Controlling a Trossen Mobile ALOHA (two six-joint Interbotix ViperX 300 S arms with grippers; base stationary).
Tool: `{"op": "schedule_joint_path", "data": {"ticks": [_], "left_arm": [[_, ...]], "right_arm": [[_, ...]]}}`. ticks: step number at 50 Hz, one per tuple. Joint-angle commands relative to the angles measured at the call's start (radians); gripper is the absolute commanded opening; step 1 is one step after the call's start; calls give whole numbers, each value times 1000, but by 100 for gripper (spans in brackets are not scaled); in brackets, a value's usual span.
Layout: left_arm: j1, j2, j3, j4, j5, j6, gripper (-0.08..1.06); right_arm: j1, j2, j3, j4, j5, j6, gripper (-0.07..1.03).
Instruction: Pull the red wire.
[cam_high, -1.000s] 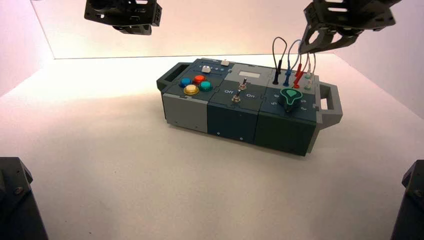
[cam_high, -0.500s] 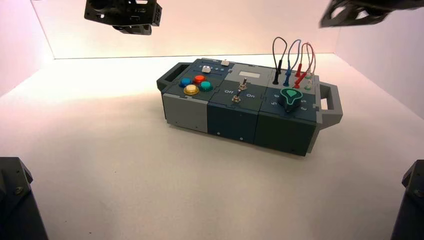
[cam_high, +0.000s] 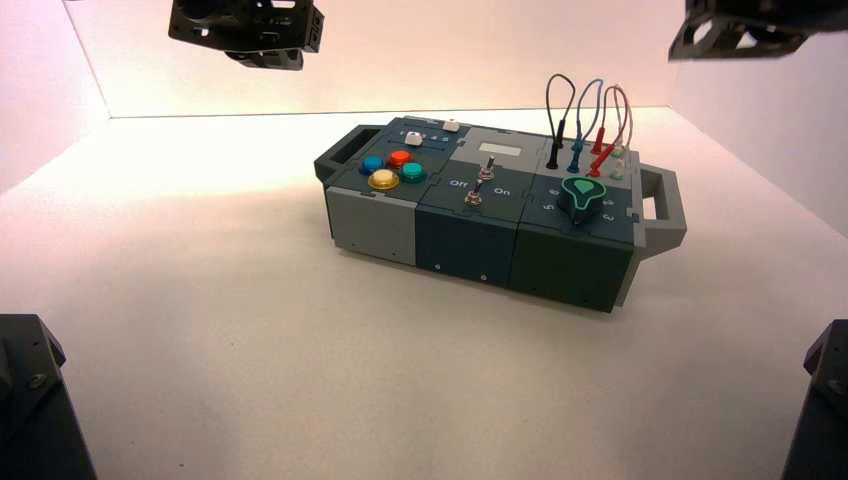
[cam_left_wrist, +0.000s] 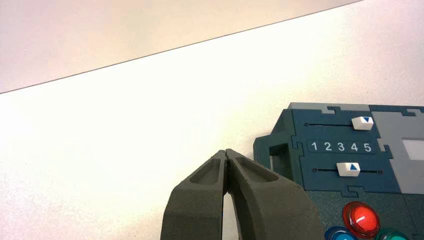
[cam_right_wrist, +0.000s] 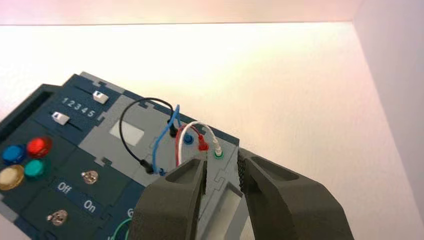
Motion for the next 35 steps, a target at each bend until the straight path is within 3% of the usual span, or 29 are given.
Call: {"op": "schedule_joint_path", "data": {"ticks": [1, 35], "left_arm": [[-3, -14, -23, 3, -5, 3, -3], [-3, -11, -28, 2, -6, 3, -3]], "right_arm": [[-6, 61, -25, 14, -21, 5, 34], [-5, 130, -20, 31, -63, 5, 34]]}}
